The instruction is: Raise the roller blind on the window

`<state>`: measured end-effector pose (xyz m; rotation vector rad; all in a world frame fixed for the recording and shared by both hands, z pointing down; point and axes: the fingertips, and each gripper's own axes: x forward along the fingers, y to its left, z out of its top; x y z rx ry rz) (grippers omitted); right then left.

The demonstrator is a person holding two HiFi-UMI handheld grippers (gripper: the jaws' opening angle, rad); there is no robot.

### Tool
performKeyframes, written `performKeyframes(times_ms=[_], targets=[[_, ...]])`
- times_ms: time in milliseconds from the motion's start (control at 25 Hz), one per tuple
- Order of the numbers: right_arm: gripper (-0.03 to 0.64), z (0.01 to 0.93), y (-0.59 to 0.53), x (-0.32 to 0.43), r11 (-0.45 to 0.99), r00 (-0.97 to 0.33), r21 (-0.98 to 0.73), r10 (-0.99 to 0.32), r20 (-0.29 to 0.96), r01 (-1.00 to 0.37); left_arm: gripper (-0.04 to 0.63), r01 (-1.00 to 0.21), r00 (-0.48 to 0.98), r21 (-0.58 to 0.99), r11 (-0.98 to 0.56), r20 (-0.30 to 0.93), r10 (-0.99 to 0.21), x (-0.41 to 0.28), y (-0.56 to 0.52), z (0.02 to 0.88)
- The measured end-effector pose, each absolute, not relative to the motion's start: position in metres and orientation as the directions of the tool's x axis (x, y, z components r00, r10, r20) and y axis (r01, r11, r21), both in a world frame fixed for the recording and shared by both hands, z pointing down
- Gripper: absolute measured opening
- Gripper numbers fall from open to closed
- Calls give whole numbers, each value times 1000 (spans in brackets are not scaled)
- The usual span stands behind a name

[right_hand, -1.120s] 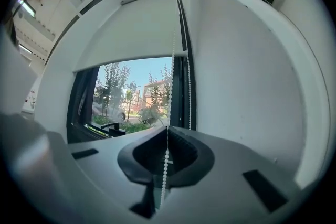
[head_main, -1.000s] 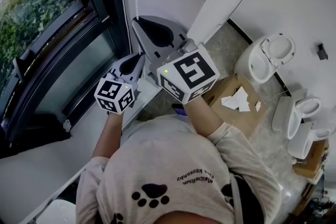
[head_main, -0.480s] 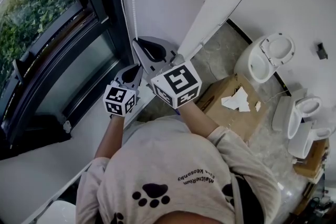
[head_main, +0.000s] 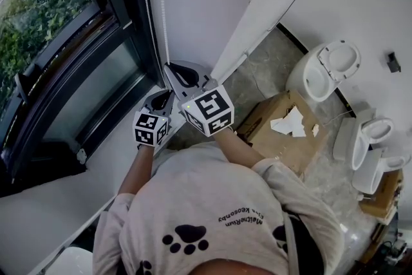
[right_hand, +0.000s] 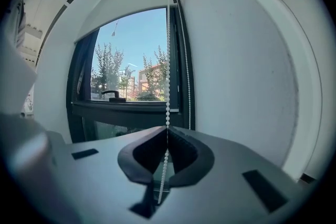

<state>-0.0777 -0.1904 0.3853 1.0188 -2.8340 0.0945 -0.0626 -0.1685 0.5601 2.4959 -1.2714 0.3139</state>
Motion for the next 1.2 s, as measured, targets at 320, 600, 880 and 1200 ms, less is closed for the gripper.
performKeyframes(times_ms=[320,600,880,1200], targets=[[9,394,-191,-76,768,-764,-32,-630,142,-640,11,-821,566,148,-552,342,-750,-63,-166,568],[9,394,-191,-75,768,-764,-41,-630,138,-640,118,-813,581,256,-523,290,-761,-74,-170,546],[9,393,-190,-74,766,-763,-38,-632,137,-641,103,-813,574,237,-532,166,-802,-91,-179,464],[9,393,-192,-74,765,-761,-33,-634,136,-643,98,-807,589,93,-583,54,-807,-94,-180,354]])
